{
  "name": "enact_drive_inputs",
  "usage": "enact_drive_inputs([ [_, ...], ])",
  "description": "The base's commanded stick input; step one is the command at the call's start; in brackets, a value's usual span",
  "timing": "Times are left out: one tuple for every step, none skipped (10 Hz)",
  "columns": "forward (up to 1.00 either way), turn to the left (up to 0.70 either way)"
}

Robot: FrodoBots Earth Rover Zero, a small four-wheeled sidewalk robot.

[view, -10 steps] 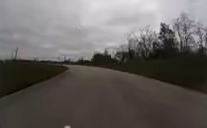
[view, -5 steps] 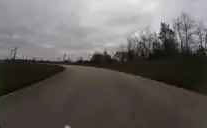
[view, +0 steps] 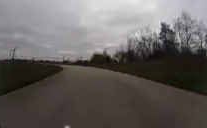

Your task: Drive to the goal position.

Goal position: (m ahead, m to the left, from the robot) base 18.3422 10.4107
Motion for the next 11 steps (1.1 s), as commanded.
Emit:
enact_drive_inputs([
  [1.0,0.0],
  [1.0,0.0],
  [1.0,0.0],
  [1.0,0.0],
  [1.0,0.0],
  [1.0,0.0],
  [1.0,0.03],
  [1.0,0.02],
  [1.0,0.0],
  [1.0,0.0],
  [1.0,0.0],
])
